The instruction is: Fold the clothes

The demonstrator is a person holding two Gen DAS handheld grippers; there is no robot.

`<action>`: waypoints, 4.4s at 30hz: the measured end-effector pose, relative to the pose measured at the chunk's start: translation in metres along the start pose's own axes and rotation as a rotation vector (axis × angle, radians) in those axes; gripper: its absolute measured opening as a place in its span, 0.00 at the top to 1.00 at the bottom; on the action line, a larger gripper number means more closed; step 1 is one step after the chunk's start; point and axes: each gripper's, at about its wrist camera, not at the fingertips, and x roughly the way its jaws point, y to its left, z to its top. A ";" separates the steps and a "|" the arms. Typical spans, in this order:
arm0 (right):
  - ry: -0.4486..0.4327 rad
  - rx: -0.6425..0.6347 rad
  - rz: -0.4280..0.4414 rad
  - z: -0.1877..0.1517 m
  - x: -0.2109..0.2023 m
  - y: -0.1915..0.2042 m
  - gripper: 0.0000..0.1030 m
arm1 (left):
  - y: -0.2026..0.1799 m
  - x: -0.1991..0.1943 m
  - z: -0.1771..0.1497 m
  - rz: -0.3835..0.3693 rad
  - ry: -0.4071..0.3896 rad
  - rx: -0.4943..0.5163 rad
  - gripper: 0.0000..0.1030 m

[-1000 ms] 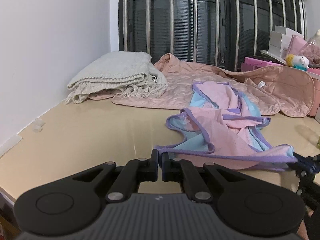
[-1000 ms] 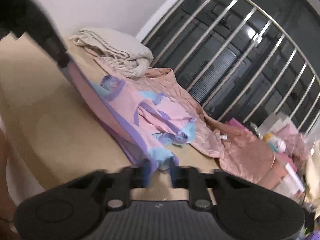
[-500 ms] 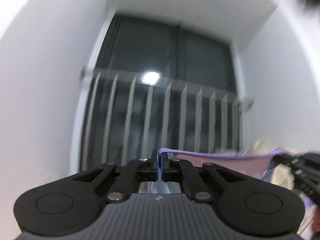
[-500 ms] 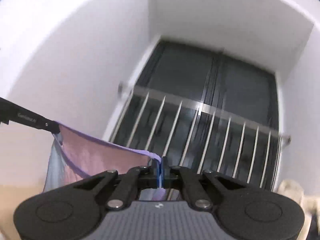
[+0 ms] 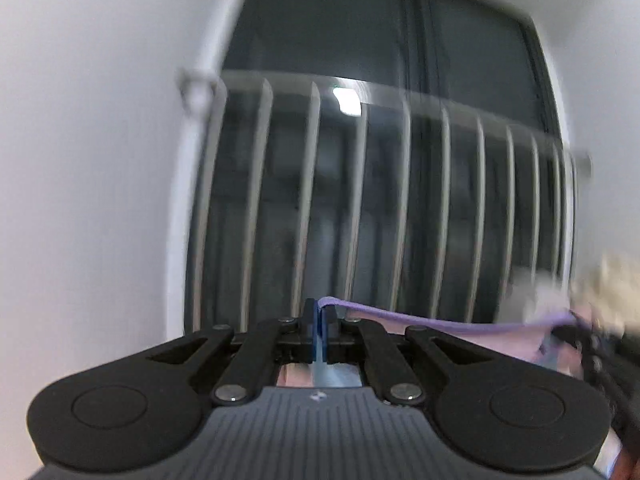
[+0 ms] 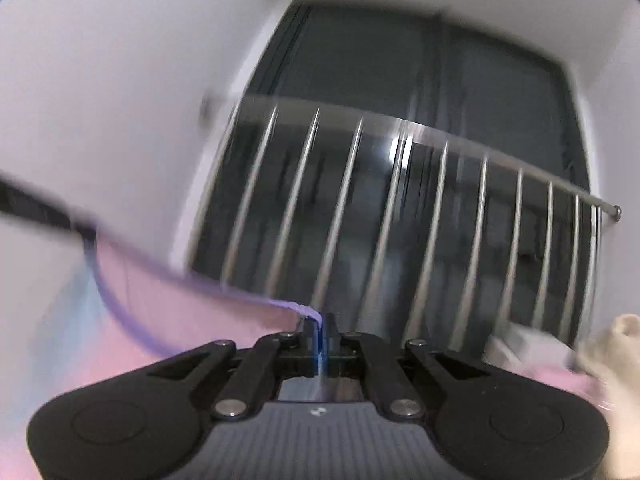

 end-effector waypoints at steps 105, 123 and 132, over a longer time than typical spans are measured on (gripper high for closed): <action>0.932 0.181 0.385 -0.218 -0.137 0.060 0.70 | 0.095 -0.114 -0.297 -0.091 0.751 -0.009 0.97; 0.919 0.174 0.174 -0.250 -0.054 0.076 0.98 | 0.093 -0.114 -0.298 -0.063 0.721 -0.029 0.84; 0.822 0.171 0.166 -0.233 -0.064 0.062 0.63 | 0.105 -0.122 -0.299 -0.092 0.718 -0.082 0.84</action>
